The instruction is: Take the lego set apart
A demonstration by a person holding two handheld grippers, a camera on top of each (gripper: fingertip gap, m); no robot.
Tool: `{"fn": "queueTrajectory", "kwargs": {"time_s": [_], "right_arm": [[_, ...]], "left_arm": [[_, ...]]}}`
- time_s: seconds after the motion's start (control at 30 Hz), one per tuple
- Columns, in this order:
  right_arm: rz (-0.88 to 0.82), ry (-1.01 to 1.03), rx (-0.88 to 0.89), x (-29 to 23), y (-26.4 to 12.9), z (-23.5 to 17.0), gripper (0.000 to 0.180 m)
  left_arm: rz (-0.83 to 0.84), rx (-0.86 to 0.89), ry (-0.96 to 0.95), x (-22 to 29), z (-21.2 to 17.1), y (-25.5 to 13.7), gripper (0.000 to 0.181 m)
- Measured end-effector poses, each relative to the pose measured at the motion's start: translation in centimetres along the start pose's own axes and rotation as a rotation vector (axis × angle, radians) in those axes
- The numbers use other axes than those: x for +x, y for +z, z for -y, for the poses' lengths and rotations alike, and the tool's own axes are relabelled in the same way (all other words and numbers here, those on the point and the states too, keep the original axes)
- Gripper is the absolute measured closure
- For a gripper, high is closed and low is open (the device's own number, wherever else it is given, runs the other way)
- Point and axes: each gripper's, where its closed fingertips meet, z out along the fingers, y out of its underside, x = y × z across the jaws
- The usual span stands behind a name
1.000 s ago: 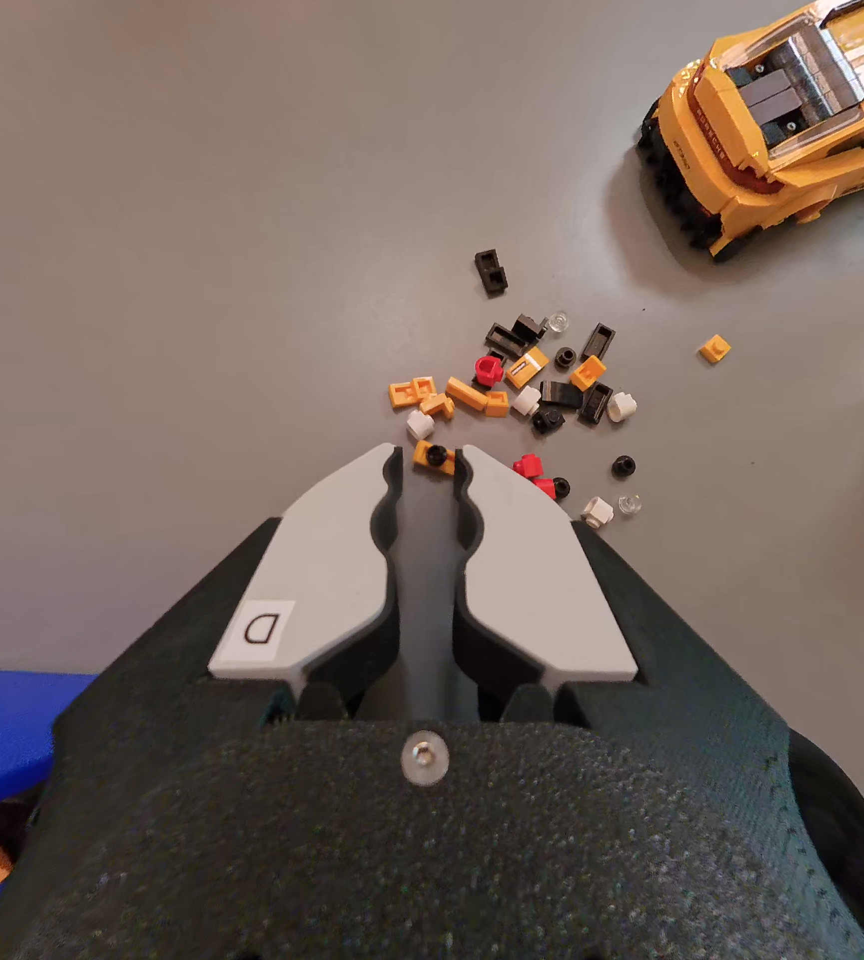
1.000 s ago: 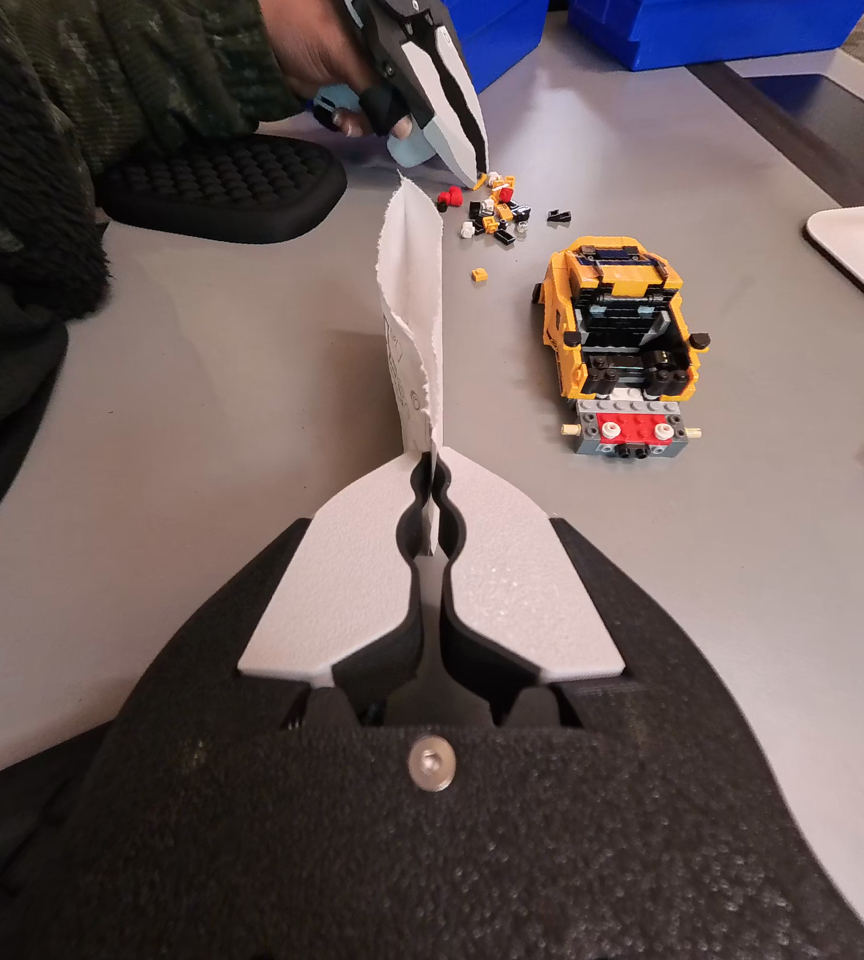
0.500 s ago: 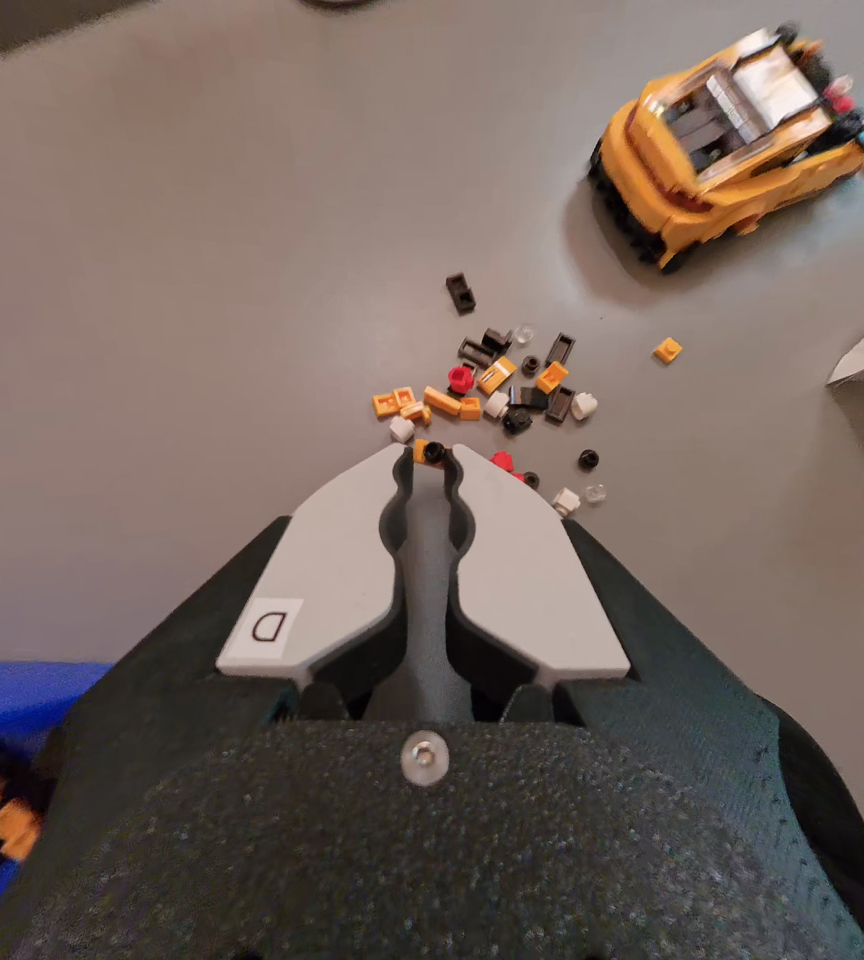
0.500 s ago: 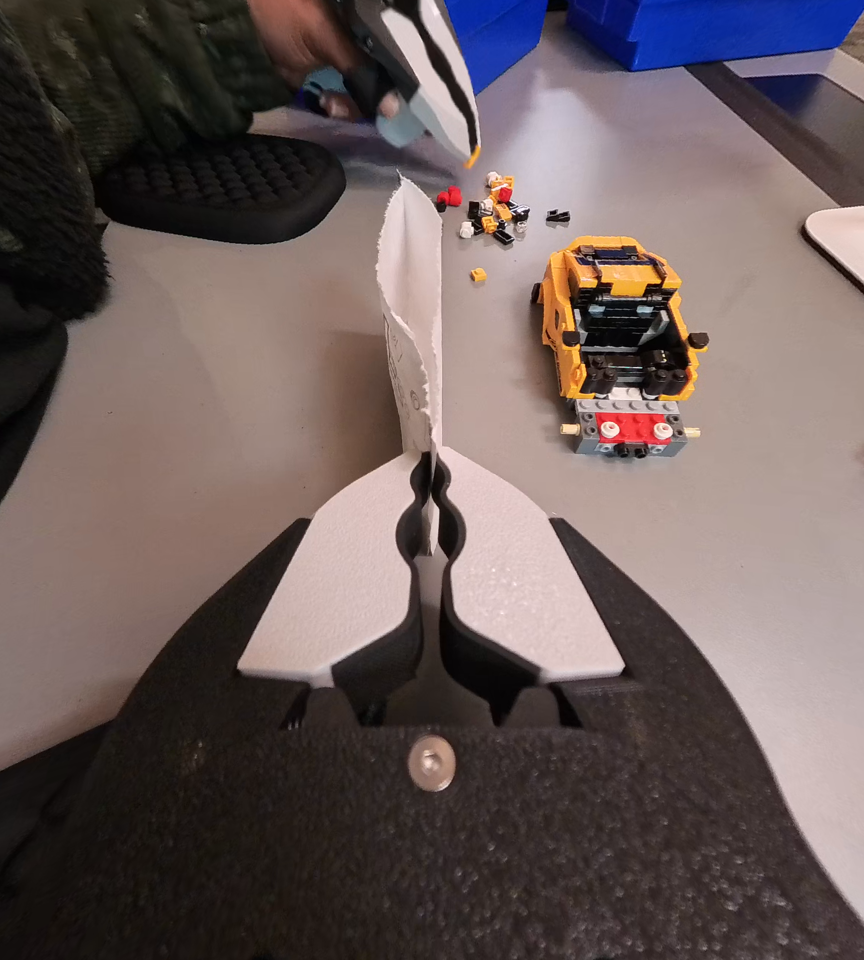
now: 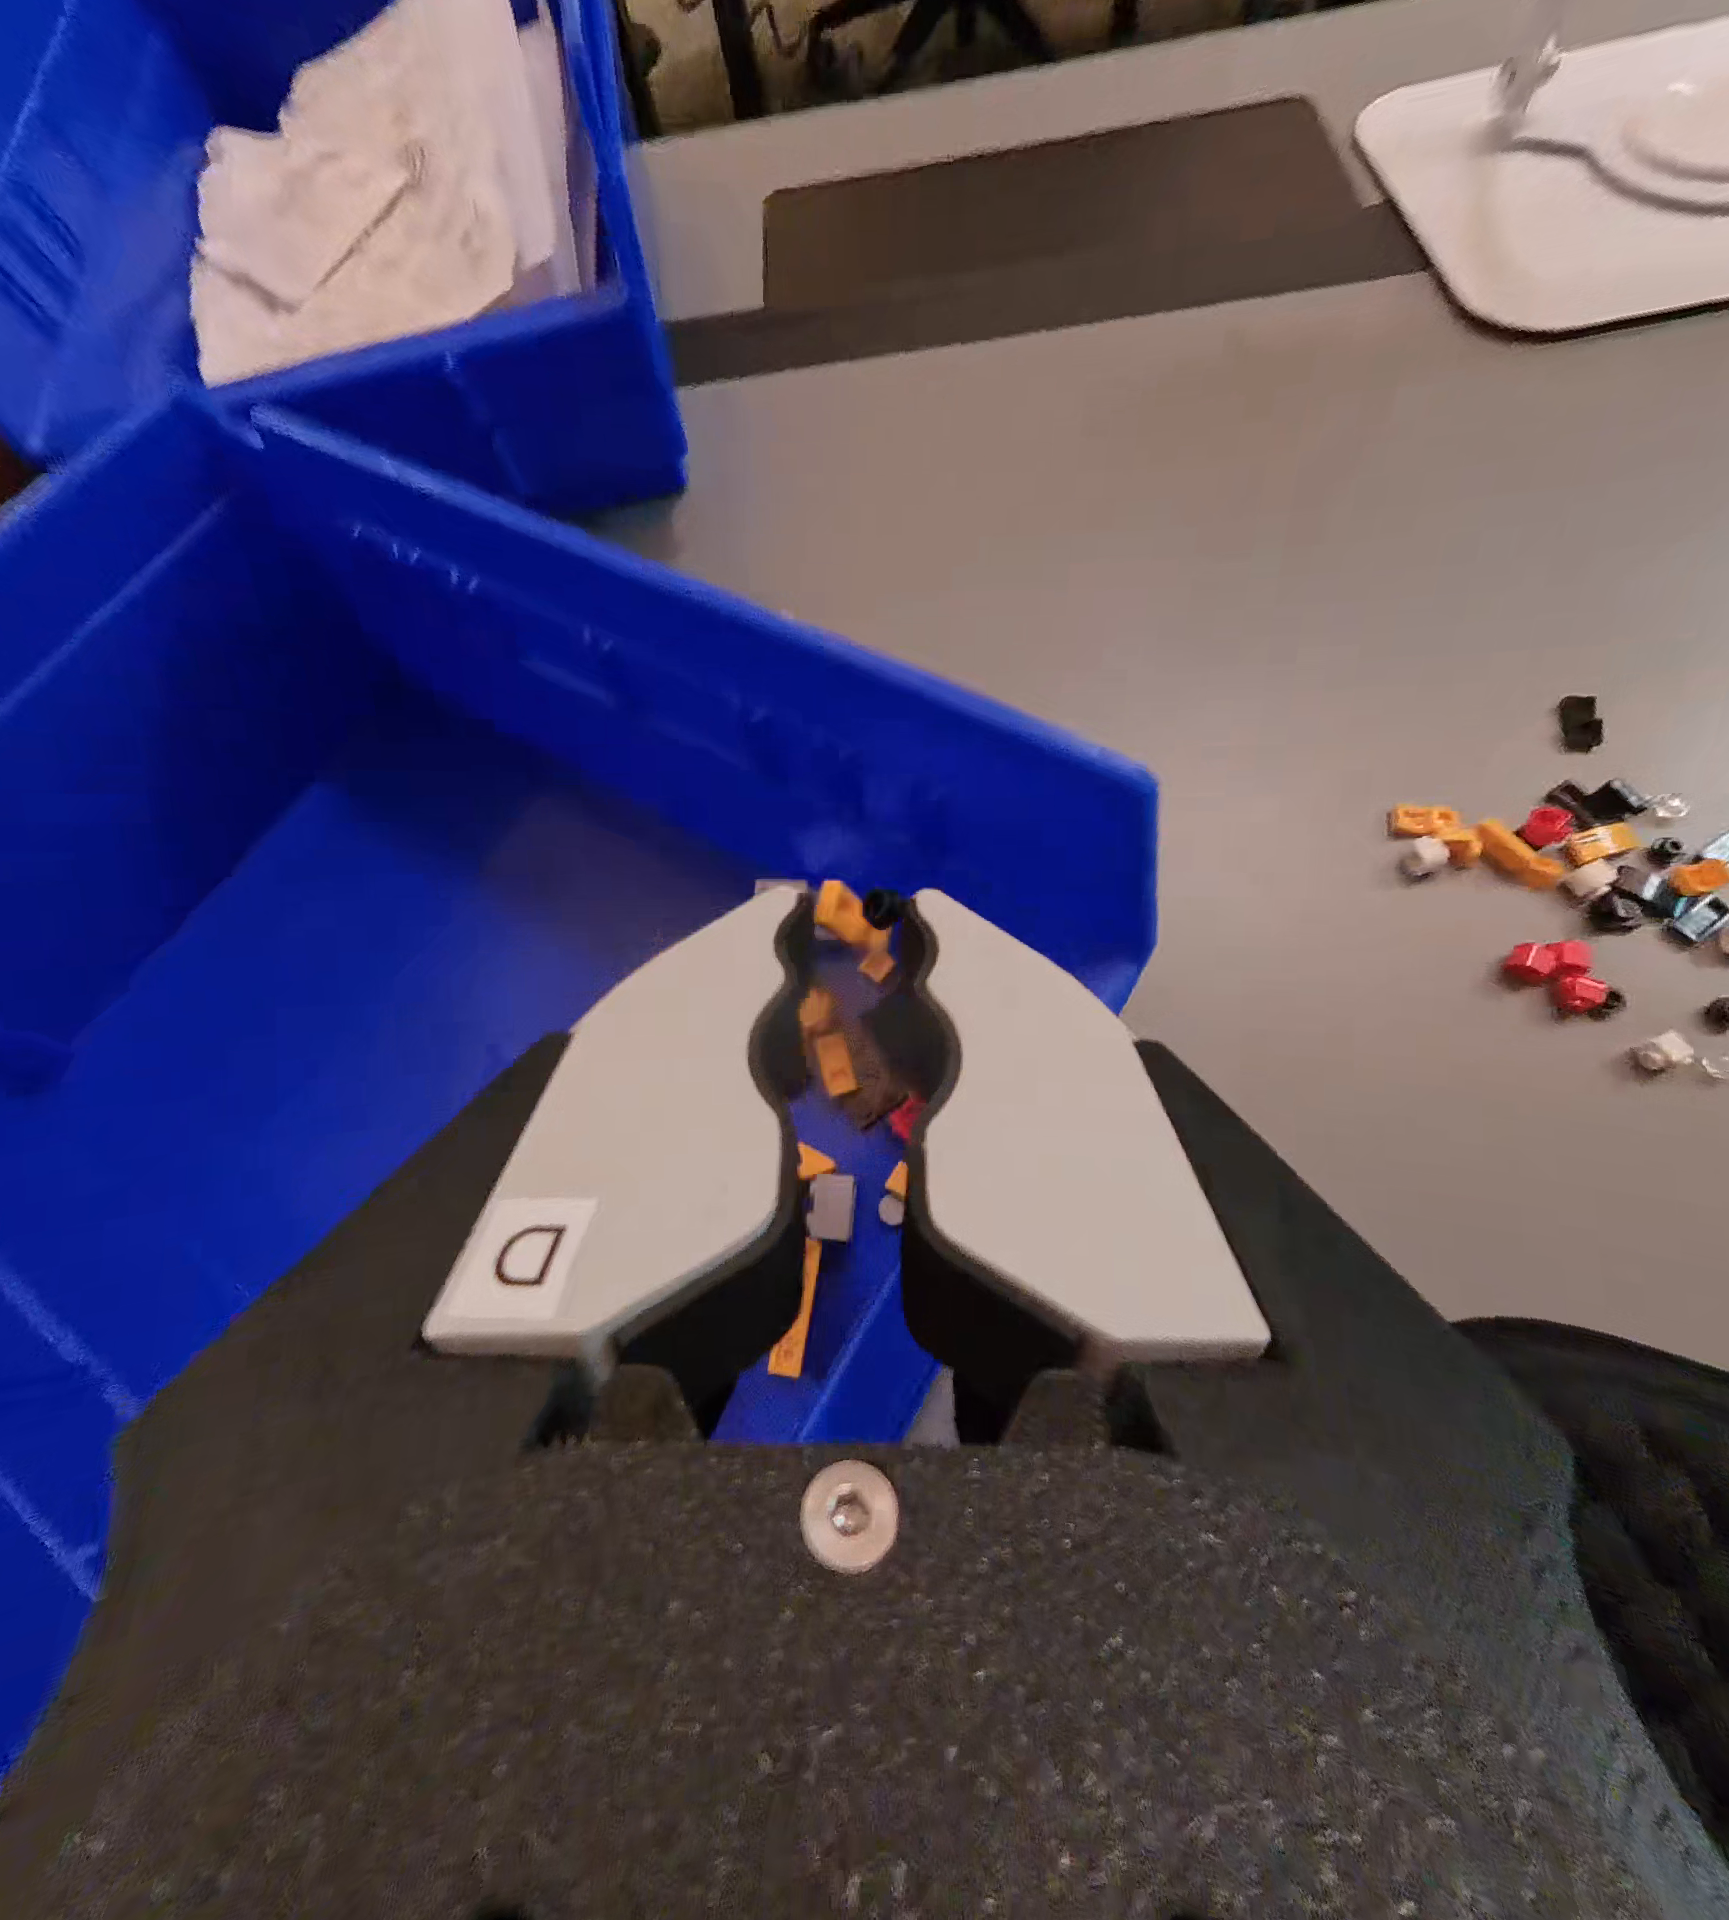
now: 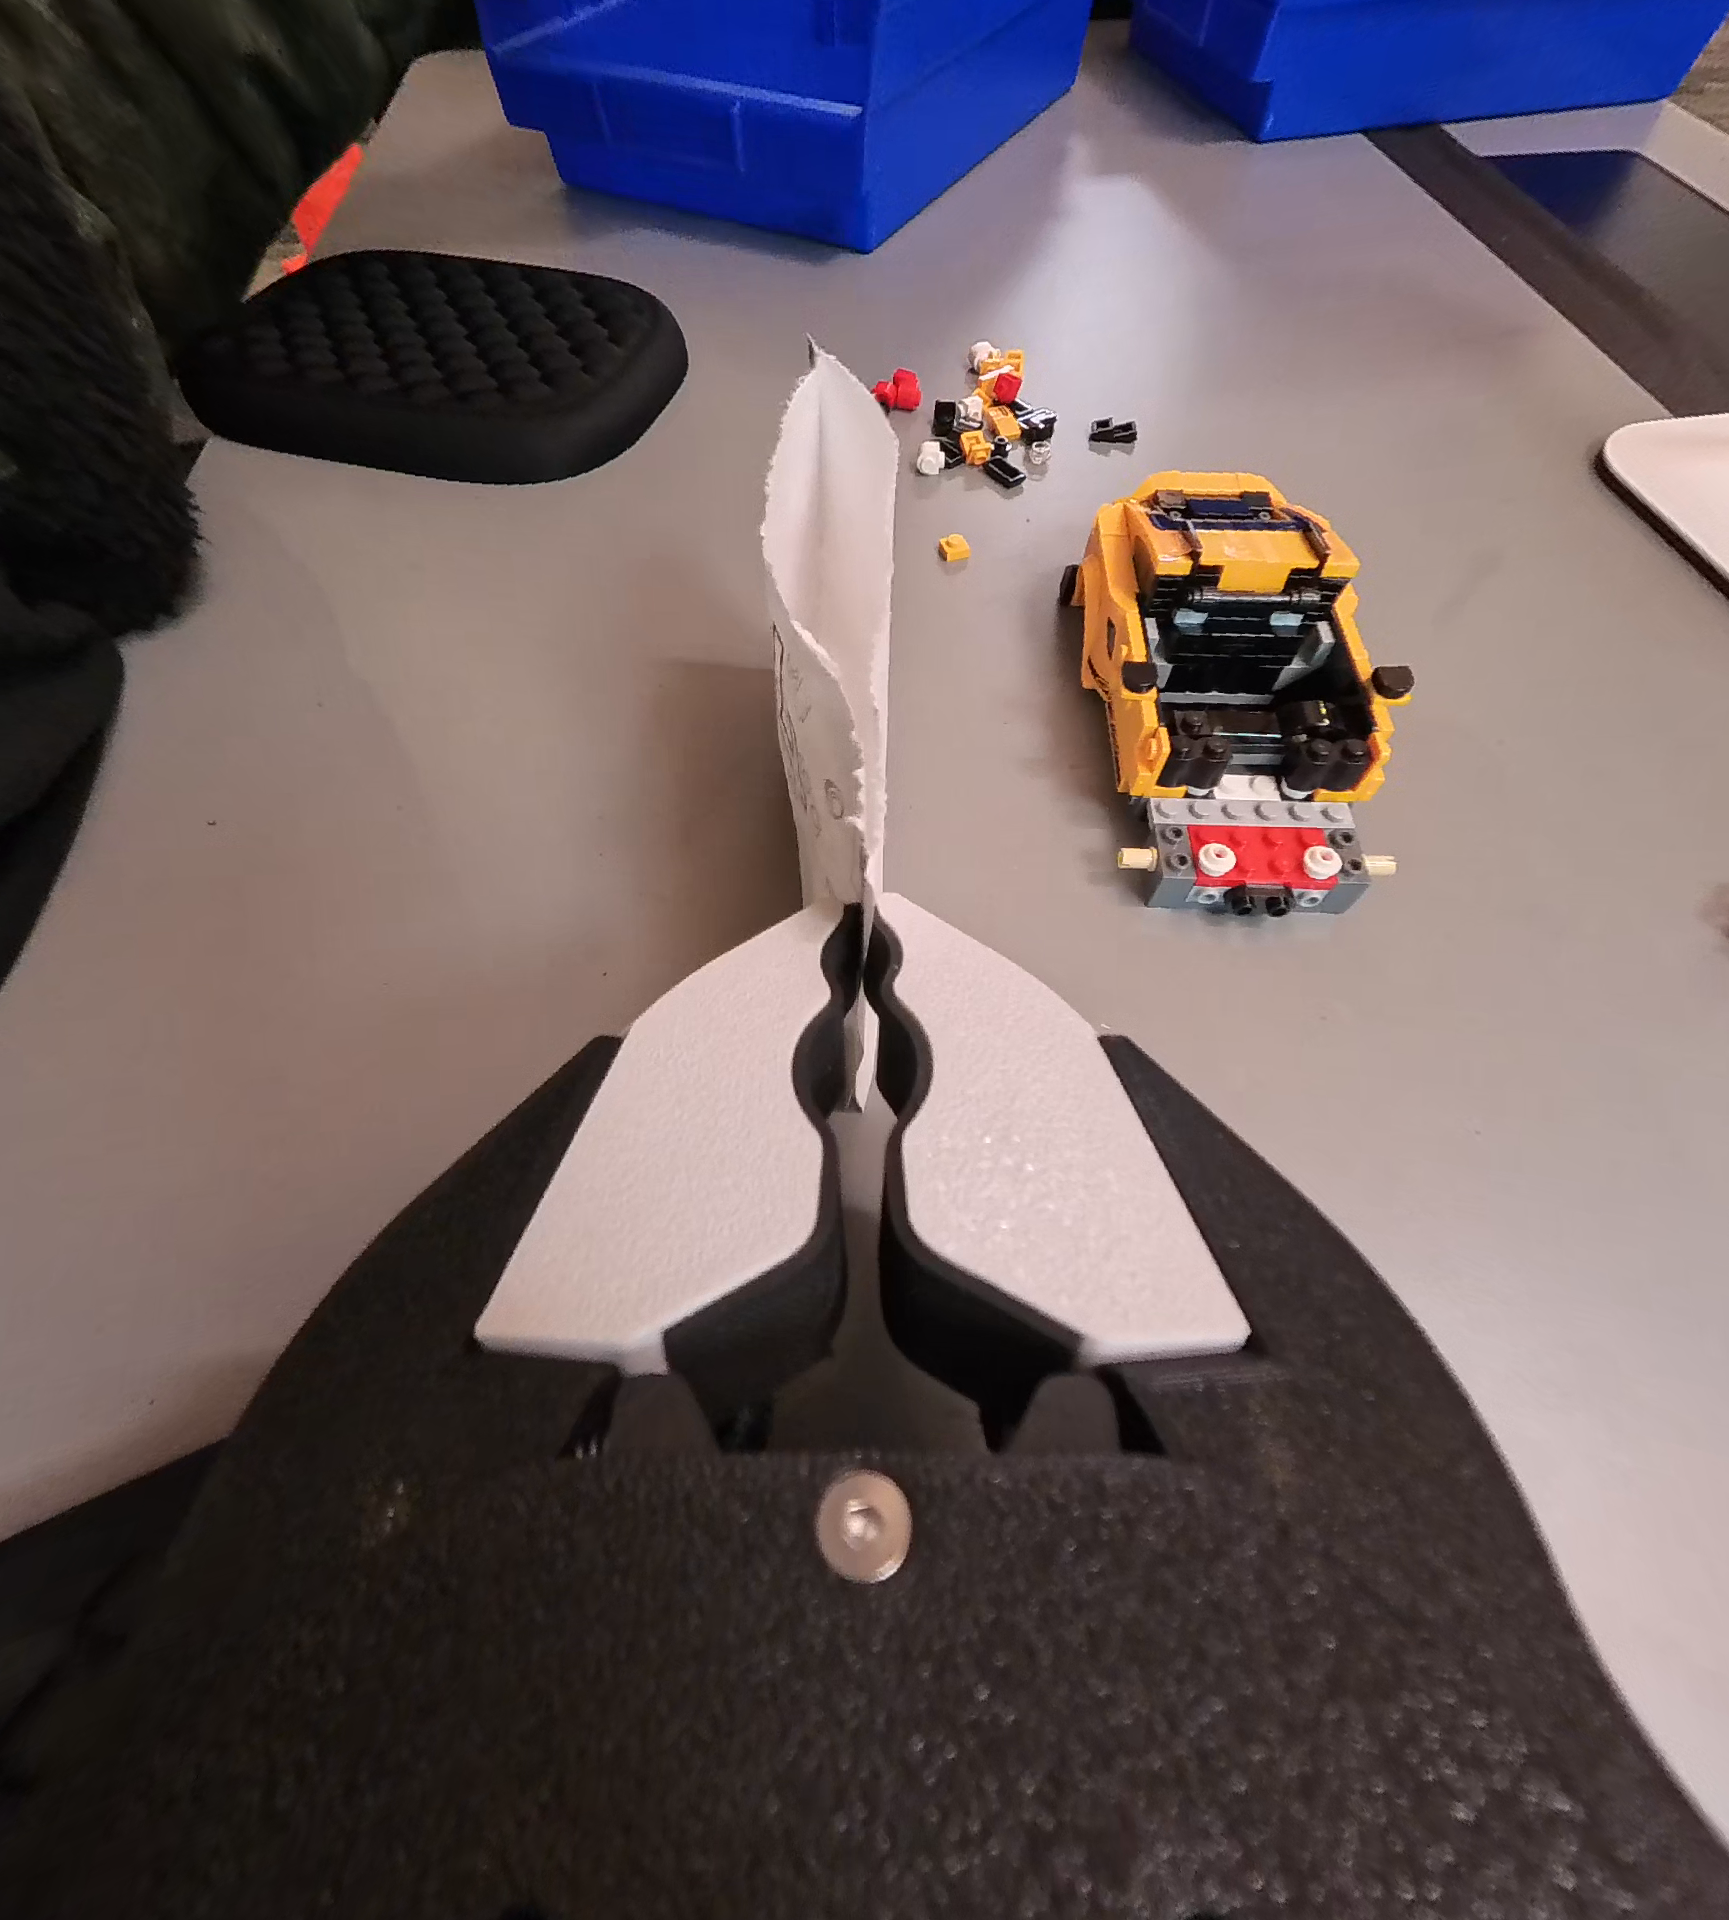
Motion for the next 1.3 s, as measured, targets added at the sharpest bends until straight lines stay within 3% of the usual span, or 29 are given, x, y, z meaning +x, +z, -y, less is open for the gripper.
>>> {"fn": "queueTrajectory", "kwargs": {"time_s": [0.23,0.5,0.6,0.67,0.8,0.97,1.07,1.3], "right_arm": [[-0.002,0.009,0.002,0.1,0.0,0.0,0.180],[-0.002,0.003,0.001,0.0,0.0,0.0,0.180],[0.000,0.000,0.000,0.0,0.0,0.0,0.180],[0.000,0.002,0.001,0.0,0.0,0.0,0.180],[0.002,0.012,0.004,0.1,0.0,0.0,0.180],[-0.005,0.005,0.001,0.1,0.0,0.0,0.180],[-0.003,0.003,0.000,0.0,0.0,0.0,0.180],[0.006,0.013,0.005,0.0,-0.1,0.0,0.180]], "left_arm": [[-0.034,-0.056,-0.009,0.9,-1.9,1.4,0.142],[-0.082,-0.016,-0.006,2.0,-0.9,1.2,0.124],[-0.096,0.010,0.010,2.8,-0.3,1.0,0.125],[-0.118,0.053,0.046,4.0,0.6,0.7,0.136],[-0.308,0.136,0.152,10.2,2.5,0.1,0.154],[-0.383,0.049,0.339,15.2,2.3,2.5,0.152],[-0.445,-0.116,0.324,16.4,0.4,4.8,0.143],[-0.459,-0.236,0.285,16.7,-2.7,7.7,0.144]]}}
